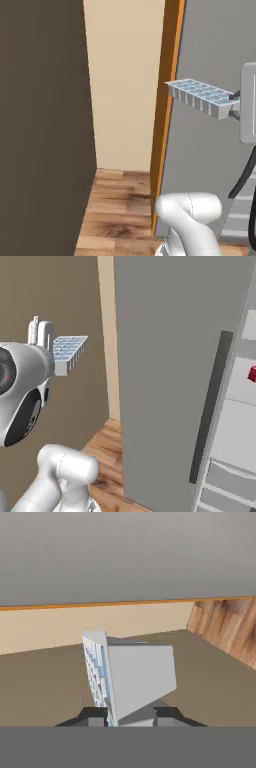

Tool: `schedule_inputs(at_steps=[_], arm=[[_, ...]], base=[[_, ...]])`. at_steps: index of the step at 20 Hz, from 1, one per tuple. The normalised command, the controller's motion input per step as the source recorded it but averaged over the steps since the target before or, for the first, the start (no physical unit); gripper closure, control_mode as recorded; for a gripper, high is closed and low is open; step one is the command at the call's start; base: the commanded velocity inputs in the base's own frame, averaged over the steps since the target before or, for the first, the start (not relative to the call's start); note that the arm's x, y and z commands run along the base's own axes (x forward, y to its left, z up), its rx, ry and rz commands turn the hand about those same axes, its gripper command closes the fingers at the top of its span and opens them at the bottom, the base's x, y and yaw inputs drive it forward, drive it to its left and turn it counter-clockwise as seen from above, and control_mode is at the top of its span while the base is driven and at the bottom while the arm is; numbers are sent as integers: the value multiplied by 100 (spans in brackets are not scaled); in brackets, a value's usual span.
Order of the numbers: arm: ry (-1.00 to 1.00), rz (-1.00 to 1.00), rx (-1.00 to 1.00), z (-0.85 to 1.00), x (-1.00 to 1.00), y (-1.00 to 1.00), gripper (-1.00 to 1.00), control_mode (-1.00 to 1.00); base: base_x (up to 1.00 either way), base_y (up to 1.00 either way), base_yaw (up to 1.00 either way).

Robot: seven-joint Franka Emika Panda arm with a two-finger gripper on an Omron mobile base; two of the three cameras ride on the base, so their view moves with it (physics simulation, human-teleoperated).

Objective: Open the freezer door, pick up the ice cube tray from the freezer, and place it on the dining counter.

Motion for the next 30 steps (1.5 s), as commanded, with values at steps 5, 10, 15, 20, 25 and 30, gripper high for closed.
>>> schedule_inputs(at_steps=[5, 10, 15, 20, 25, 30], arm=[[0, 0, 0, 0, 0, 0, 100, 100], [0, 0, 0, 0, 0, 0, 100, 100], [0, 0, 0, 0, 0, 0, 100, 100], [0, 0, 0, 0, 0, 0, 100, 100], [0, 0, 0, 0, 0, 0, 100, 100], [0, 0, 0, 0, 0, 0, 100, 100]], base=[[-39, 29, 88], [-30, 30, 94], [-17, 25, 98], [-14, 20, 100], [-17, 28, 98], [-20, 29, 98]])
